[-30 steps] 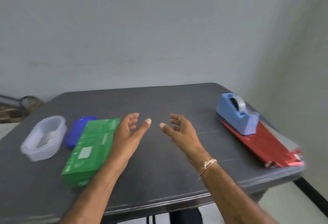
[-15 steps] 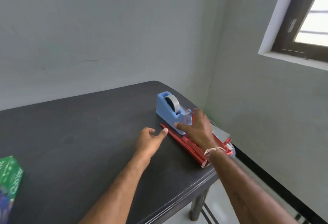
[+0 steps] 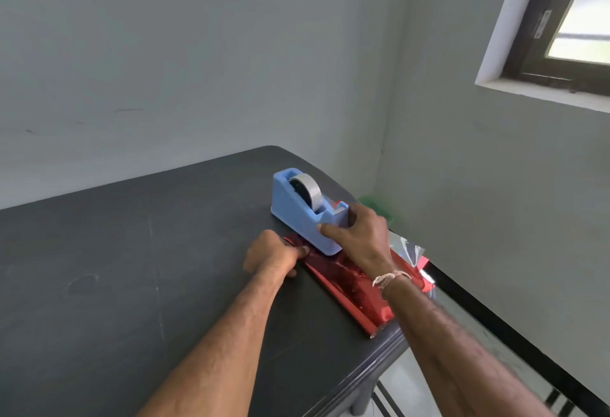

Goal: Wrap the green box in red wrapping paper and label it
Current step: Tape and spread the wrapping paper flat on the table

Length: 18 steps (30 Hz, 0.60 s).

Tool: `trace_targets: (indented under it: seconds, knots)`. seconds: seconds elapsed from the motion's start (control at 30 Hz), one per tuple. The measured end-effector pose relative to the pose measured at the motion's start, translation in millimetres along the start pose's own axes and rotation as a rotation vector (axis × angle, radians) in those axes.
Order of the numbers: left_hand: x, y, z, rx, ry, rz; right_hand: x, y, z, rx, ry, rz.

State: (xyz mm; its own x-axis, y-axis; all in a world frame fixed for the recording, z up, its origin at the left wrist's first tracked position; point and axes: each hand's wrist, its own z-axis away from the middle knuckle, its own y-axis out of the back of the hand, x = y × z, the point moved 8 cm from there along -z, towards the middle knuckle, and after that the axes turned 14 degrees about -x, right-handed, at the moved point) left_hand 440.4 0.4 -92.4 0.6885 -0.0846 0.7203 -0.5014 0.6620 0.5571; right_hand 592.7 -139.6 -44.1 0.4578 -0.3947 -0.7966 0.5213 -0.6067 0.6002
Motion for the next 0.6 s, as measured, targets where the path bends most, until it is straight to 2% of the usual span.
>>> trace_targets:
  seconds: [0.17, 0.27, 0.43, 0.5, 0.6]
  knots:
    - [-0.2, 2.0, 2.3, 0.042, -0.053, 0.102, -8.5, 7.0, -5.4, -0.004, -0.035, 0.007]
    - [-5.9, 5.8, 0.3, 0.053, -0.106, 0.34, -12.6, 9.7, -10.0, -0.013, -0.054, -0.001]
    - [-32.1, 13.3, 6.3, -0.136, -0.093, 0.815, -17.1, 13.0, -11.9, -0.022, -0.099, -0.035]
    - [-52.6, 34.0, 12.8, -0.139, -0.101, 0.86, -17.5, 11.3, -6.6, -0.021, -0.098, -0.038]
    - [-96.5, 82.8, 29.5, -0.057, -0.109, 0.84, -14.3, 3.5, 5.9, -0.009, -0.076, -0.034]
